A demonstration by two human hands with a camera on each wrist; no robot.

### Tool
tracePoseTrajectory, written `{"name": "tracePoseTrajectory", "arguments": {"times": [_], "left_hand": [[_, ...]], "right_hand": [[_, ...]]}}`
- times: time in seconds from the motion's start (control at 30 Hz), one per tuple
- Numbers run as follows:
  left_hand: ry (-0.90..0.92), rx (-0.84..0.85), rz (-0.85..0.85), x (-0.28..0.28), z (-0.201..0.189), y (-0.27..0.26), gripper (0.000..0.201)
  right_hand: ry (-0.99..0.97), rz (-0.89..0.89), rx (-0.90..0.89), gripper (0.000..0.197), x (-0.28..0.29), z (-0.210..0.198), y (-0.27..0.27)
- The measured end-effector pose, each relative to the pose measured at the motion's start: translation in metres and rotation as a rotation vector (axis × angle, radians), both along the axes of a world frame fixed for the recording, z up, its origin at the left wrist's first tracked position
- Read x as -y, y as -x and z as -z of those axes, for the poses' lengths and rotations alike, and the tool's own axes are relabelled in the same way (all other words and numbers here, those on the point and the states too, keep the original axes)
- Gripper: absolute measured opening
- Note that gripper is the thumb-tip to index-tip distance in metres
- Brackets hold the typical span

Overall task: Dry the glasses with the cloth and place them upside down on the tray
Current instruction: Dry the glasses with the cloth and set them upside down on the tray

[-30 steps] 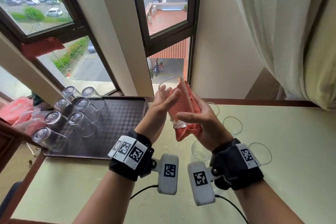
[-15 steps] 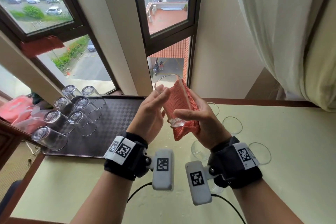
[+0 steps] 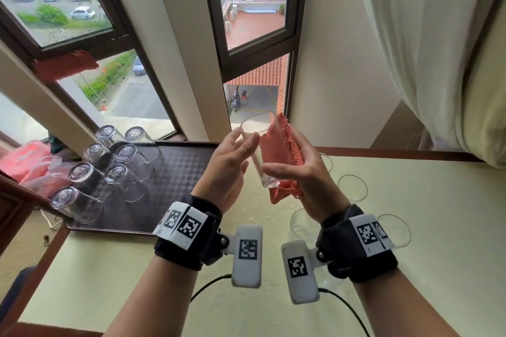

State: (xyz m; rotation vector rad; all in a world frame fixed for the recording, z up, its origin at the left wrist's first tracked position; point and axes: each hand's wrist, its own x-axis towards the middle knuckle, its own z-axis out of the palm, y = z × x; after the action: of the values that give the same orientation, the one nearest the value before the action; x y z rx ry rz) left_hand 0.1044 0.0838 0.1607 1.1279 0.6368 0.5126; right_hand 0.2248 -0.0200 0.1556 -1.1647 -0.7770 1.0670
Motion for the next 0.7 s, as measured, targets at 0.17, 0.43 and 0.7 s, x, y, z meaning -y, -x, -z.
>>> {"name": "tracePoseTrajectory", "arguments": {"times": [0.17, 0.43, 0.7], "left_hand": [[-0.039, -0.006, -0.023, 0.010, -0.004, -0.010, 0.092], [-0.001, 0.100, 0.082, 0.005, 0.003, 0.003, 0.088], [-0.080, 0.057, -0.047, 0.012, -0.006, -0.011, 0.087]], "right_hand": [[-0.047, -0.032, 0.005, 0.099, -0.001, 0.003, 0.008], [-0.117, -0.001, -0.335, 0.071, 0.003, -0.004, 0.004], [-0.042, 0.093, -0.204, 0.042, -0.005, -0.010, 0.016]]}}
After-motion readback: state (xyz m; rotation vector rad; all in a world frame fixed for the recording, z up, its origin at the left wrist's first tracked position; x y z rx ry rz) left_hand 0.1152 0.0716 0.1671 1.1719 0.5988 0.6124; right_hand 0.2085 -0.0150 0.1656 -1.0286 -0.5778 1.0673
